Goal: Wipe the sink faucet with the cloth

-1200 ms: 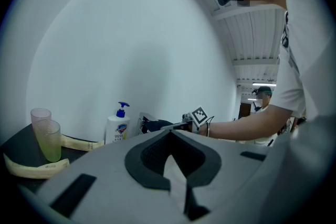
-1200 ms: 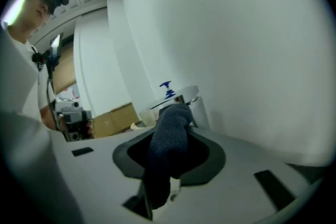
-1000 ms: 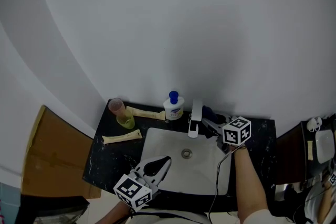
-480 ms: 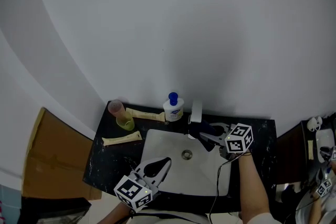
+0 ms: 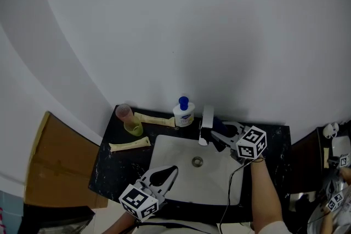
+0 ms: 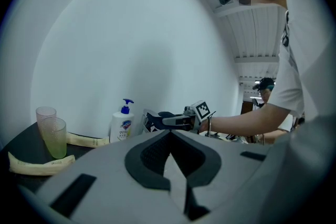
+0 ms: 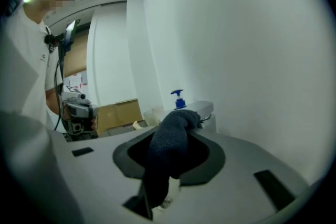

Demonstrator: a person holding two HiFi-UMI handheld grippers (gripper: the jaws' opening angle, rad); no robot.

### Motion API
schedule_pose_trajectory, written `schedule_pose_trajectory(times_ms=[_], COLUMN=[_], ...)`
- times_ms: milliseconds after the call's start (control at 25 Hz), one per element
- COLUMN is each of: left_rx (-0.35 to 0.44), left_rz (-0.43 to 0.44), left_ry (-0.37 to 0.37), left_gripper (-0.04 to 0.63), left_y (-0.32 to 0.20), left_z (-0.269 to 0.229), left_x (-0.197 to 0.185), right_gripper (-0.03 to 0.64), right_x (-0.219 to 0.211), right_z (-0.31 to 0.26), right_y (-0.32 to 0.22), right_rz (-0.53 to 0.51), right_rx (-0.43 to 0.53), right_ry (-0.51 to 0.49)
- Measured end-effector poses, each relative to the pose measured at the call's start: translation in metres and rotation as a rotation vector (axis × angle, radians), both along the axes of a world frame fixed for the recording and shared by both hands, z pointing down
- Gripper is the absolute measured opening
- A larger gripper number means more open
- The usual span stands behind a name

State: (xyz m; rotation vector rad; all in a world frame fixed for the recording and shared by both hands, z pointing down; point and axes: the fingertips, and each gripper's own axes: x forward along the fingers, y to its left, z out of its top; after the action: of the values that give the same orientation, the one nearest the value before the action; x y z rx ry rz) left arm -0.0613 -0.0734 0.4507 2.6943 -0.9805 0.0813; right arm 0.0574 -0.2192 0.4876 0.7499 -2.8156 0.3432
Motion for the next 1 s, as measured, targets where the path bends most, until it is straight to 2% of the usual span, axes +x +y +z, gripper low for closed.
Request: schedule_pose_trajectory(times_ms=[120, 200, 400, 600, 720, 840, 1000], left_rx=[-0.003, -0.003, -0.003, -0.015, -0.023, -0.024, -0.018], left_rz=[0.006, 0.008, 0.025, 0.03, 0.033, 0.041, 0.04], left_ry=[0.004, 0.005, 0.01, 0.005, 0.002, 0.004, 0.004], left_gripper=[0.002, 0.002, 0.002, 0.002, 0.002, 0.002, 0.002], left_y=[0.002, 0.003, 0.005, 0.006, 0.006, 0.005, 0.003], left_z=[0.001, 0.0, -0.001, 0.001, 0.004, 0.003, -0.005], left_x=[0.002, 0.004, 0.011, 0.016, 0.018, 0.023, 0.025], right_gripper=[0.112, 0.113, 0.114, 0.114, 0.114, 0.114, 0.114], right_x=[-0.01, -0.014, -0.004, -0.006, -0.003, 0.007, 0.054], right_z=[0.001, 0.005, 0.018, 0.019, 0.019, 0.02, 0.025], right_y=[0.037, 0.052, 0.015, -0.015, -0.025, -0.034, -0.049], right_rz=[-0.133, -0.172, 0.008, 0.049, 0.103, 0.199, 0.427], right_rx=[-0.057, -0.104, -0.24, -0.415, -0.485, -0.492, -0.47], right_ry=[-0.036, -0.056, -0.182, -0.281, -0.307, -0.312, -0.374])
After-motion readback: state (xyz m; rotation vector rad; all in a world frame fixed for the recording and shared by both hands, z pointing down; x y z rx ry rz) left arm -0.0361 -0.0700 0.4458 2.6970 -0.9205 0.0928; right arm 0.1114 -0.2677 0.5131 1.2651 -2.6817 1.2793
